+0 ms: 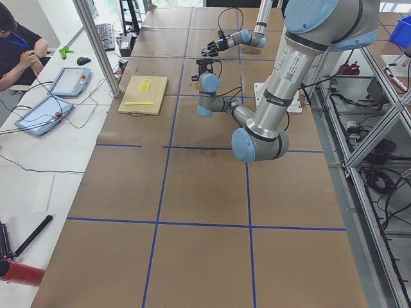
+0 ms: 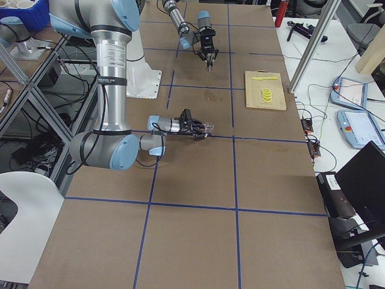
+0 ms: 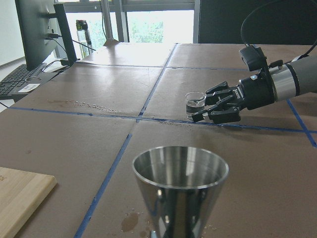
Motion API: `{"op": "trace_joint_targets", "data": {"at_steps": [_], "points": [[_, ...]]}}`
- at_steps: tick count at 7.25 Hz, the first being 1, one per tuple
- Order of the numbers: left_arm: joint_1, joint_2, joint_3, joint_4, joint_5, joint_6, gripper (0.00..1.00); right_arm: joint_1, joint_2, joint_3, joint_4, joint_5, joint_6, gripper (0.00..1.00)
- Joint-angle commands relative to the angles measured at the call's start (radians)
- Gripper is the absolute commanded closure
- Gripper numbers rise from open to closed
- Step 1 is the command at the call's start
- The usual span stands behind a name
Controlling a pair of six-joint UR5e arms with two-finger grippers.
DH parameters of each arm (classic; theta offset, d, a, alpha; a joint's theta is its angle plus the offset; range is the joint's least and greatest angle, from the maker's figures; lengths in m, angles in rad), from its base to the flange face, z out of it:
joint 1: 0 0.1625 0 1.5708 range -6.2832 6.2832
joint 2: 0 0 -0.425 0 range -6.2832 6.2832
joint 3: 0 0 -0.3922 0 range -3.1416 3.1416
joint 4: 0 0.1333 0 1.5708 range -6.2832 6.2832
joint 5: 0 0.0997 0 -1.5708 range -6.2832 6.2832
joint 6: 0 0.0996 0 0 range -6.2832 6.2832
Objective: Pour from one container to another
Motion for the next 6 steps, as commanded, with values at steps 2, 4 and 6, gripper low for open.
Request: {"op": "trace_joint_targets", "data": {"at_steps": [2, 4, 6], "points": [[0.0, 0.002, -0.001, 0.0, 0.0, 0.0, 1.0, 0.053, 0.005, 0.097, 0.018, 0.12, -0.212, 1.0], [0.001, 0.002, 0.001, 0.002, 0.0, 0.0, 1.0, 0.06, 0.078, 0.141, 0.013, 0.12, -0.31, 1.0], [0.001, 0.003, 0.004, 0.003, 0.002, 0.0, 1.0, 0.062, 0.154, 0.166, -0.07, 0.12, -0.308, 1.0]]}}
